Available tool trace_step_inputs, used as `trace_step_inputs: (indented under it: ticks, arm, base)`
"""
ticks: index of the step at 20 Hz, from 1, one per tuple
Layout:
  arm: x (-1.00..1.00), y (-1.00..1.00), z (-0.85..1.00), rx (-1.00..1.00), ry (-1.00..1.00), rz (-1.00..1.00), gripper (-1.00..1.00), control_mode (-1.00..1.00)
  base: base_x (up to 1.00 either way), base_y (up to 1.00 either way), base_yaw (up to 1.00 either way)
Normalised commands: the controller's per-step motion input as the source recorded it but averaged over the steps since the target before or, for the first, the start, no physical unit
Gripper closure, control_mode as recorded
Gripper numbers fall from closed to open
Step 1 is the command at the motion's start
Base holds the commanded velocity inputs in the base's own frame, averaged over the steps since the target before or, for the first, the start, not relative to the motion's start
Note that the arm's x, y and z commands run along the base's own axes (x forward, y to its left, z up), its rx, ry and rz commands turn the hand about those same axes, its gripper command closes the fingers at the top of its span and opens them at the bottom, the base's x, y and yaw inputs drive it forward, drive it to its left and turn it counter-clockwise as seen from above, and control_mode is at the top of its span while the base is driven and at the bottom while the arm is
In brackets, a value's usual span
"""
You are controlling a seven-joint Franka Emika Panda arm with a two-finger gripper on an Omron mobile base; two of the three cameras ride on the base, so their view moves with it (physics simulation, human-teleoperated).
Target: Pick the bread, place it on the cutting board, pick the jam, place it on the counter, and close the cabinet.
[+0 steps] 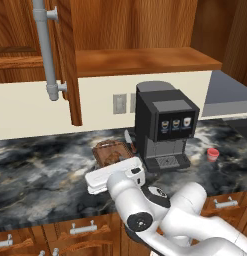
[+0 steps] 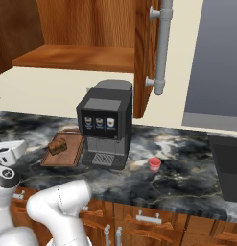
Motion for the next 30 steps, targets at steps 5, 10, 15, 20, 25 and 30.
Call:
trace_step_inputs:
  ticks: [5,10,15,20,25,30]
  arm:
    - [-0.11,0.02,0.26,0.0,-0.02,0.0,-1.0,-1.0]
    - [-0.2,0.05,0.16,0.0,-0.02,0.0,-1.0,-1.0]
    - [-0.21,0.15,0.07,0.0,-0.03,0.0,-1.0,-1.0]
    - [-0.29,0.08,0.06,0.0,-0.05,0.0,-1.0,-1.0]
    - [-0.26,0.16,0.03,-0.01,-0.04,0.0,-1.0,-1.0]
    - [-0.28,0.12,0.11,0.0,-0.05,0.0,-1.0,-1.0]
  base:
    - [0.0,0.0,0.0]
    - [0.0,0.0,0.0]
    - [0.0,0.0,0.0]
    - [0.0,0.0,0.0]
    - [0.0,0.0,0.0]
    - [0.0,0.0,0.0]
